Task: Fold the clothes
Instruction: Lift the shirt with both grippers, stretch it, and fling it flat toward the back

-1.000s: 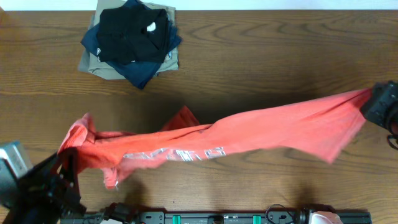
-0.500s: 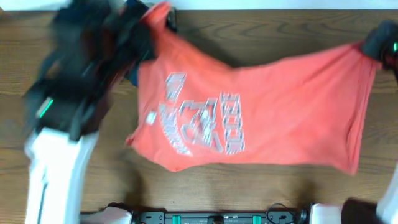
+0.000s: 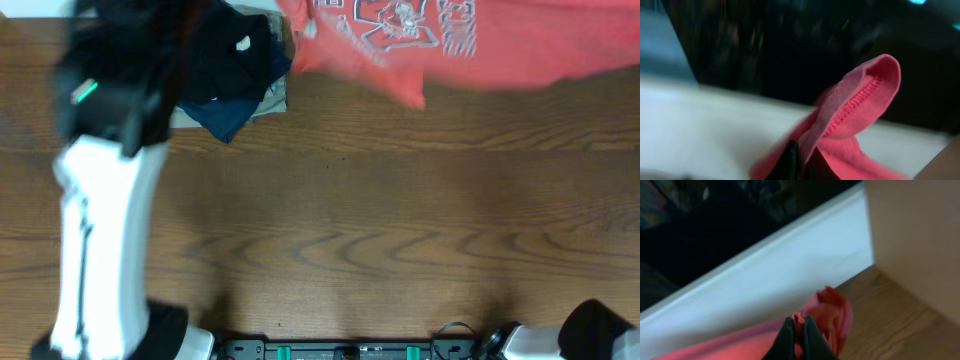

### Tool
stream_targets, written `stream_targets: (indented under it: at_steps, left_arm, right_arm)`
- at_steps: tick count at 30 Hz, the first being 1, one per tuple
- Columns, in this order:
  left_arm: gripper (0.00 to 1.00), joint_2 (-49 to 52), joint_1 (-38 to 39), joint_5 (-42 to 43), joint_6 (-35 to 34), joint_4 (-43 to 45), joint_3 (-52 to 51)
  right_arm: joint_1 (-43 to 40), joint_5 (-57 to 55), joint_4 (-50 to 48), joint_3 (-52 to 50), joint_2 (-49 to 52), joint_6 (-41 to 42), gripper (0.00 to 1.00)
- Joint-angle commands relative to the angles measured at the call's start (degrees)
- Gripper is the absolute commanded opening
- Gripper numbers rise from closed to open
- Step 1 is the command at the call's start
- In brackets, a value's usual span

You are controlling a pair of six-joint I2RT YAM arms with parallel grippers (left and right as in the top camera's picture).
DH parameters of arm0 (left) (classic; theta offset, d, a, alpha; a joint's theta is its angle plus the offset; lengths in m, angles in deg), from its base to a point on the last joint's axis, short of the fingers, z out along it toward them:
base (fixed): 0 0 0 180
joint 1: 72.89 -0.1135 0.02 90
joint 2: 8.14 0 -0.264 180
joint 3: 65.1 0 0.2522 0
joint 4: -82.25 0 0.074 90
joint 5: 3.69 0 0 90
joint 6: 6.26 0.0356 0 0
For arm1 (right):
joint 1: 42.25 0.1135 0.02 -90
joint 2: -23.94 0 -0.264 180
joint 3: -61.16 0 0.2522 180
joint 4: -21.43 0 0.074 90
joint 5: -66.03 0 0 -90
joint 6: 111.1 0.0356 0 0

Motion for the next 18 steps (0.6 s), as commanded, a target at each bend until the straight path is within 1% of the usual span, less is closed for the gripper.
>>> stream_targets:
  at_steps: [1, 5, 7, 10, 14, 18]
  left_arm:
    - [0.07, -1.11, -0.35, 0.85, 1.42, -3.19, 1.64]
    - [0.06, 3.34, -0.31, 4.98, 1.07, -11.78, -0.24]
    - [0.06, 7.28, -0.24, 5.90, 0.55, -17.18, -2.05]
    - [0.06, 13.70, 0.11, 6.19, 0.55, -23.02, -4.11]
    - [0.06, 20.13, 0.42, 6.16, 0.57, -29.38, -4.61]
    - [0.06, 21.68, 1.22, 6.16, 0.59, -33.66, -4.61]
  right_arm:
    - [-1.14, 3.61, 3.10, -1.09, 2.58, -3.85, 0.01]
    - [0.70, 3.52, 6.38, -6.10, 5.79, -6.23, 0.01]
    - [2.43, 3.52, 6.58, -10.58, 7.37, -6.82, 0.01]
    - [4.09, 3.56, 5.64, -17.35, 9.22, -6.82, 0.01]
    - [5.38, 3.48, 4.09, -25.35, 10.21, -8.37, 0.01]
    - [5.62, 3.34, 4.02, -29.86, 10.21, -9.35, 0.01]
